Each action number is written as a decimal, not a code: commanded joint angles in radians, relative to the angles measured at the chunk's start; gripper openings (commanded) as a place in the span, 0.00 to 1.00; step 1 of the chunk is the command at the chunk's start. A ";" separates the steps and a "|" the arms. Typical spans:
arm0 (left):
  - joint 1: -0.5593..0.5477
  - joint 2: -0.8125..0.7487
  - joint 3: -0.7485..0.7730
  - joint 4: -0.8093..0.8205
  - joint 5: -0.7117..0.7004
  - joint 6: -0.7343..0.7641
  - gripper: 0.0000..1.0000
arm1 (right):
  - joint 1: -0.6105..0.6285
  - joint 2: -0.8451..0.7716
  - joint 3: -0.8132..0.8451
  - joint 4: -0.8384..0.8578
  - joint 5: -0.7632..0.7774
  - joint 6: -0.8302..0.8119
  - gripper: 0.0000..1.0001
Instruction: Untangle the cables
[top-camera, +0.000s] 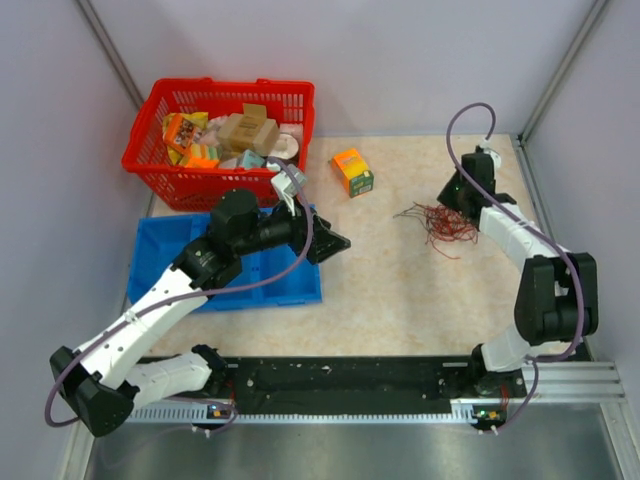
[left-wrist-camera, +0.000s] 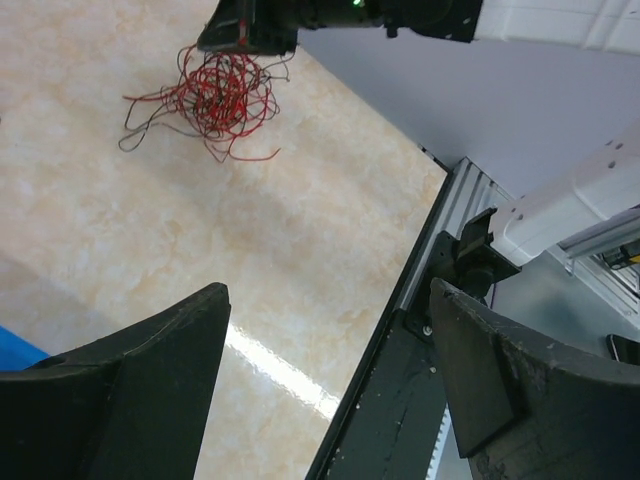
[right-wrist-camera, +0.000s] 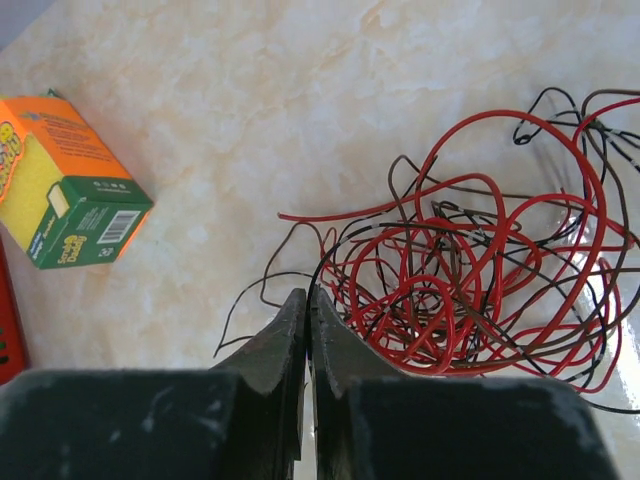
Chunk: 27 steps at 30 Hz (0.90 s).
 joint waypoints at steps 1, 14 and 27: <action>-0.002 0.004 -0.022 0.013 -0.027 -0.081 0.84 | -0.017 -0.145 0.054 0.032 -0.044 -0.045 0.00; -0.004 0.039 -0.062 0.131 0.064 -0.213 0.76 | -0.034 -0.418 0.500 -0.082 -0.070 -0.094 0.00; -0.002 0.022 -0.036 0.214 0.144 -0.226 0.79 | -0.034 -0.331 0.954 -0.047 -0.321 -0.088 0.00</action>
